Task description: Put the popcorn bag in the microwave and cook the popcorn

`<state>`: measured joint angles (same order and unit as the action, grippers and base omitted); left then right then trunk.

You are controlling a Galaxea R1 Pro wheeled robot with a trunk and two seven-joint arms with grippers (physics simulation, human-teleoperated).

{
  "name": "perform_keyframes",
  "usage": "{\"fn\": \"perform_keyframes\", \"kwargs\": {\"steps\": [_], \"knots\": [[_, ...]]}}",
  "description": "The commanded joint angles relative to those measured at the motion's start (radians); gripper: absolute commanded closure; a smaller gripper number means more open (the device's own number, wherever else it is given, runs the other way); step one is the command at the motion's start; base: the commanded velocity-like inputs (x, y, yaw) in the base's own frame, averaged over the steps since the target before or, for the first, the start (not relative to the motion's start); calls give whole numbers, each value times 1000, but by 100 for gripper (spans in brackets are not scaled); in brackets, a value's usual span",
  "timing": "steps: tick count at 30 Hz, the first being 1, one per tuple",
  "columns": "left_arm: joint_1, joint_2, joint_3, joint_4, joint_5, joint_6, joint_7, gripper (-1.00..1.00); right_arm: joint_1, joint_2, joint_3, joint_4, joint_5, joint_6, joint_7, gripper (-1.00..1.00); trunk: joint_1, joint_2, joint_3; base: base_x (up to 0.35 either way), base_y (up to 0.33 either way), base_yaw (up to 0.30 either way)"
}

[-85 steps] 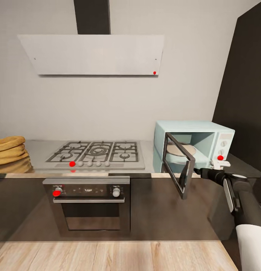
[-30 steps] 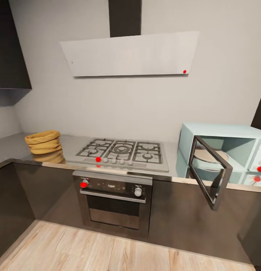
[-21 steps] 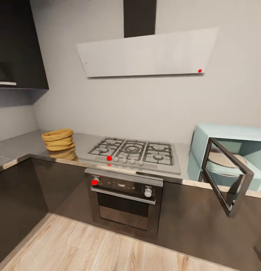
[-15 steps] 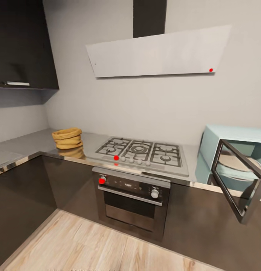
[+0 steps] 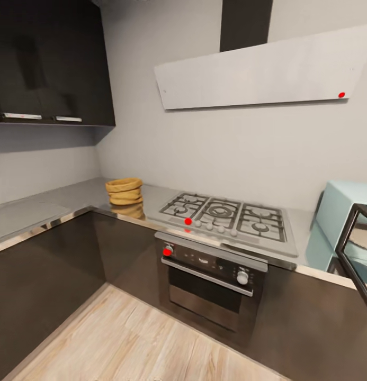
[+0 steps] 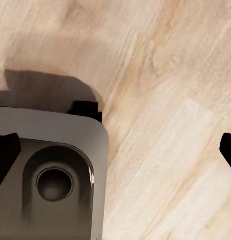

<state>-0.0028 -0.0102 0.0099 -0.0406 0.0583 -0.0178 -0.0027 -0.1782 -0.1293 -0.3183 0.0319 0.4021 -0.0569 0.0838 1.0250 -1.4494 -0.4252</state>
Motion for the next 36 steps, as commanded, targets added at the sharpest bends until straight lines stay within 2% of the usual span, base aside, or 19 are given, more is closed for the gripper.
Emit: {"fn": "perform_keyframes", "kwargs": {"steps": [1, 29, 36], "knots": [[0, 0, 1, 0, 6, -2, 0, -100, -1, -1, -8, 3, 7, -5, 2, -100, 0, -1, -1, 0, 0, 300], [0, -1, 2, 0, 6, -2, 0, -100, -1, 0, -8, 3, 7, -6, 2, -100, 0, -1, -1, 0, 0, 300], [0, 2, 0, 1, 6, -1, -7, -100, -1, -2, -8, 2, 9, -13, 0, -100, 0, -1, -1, 140, 115, 53]]}}
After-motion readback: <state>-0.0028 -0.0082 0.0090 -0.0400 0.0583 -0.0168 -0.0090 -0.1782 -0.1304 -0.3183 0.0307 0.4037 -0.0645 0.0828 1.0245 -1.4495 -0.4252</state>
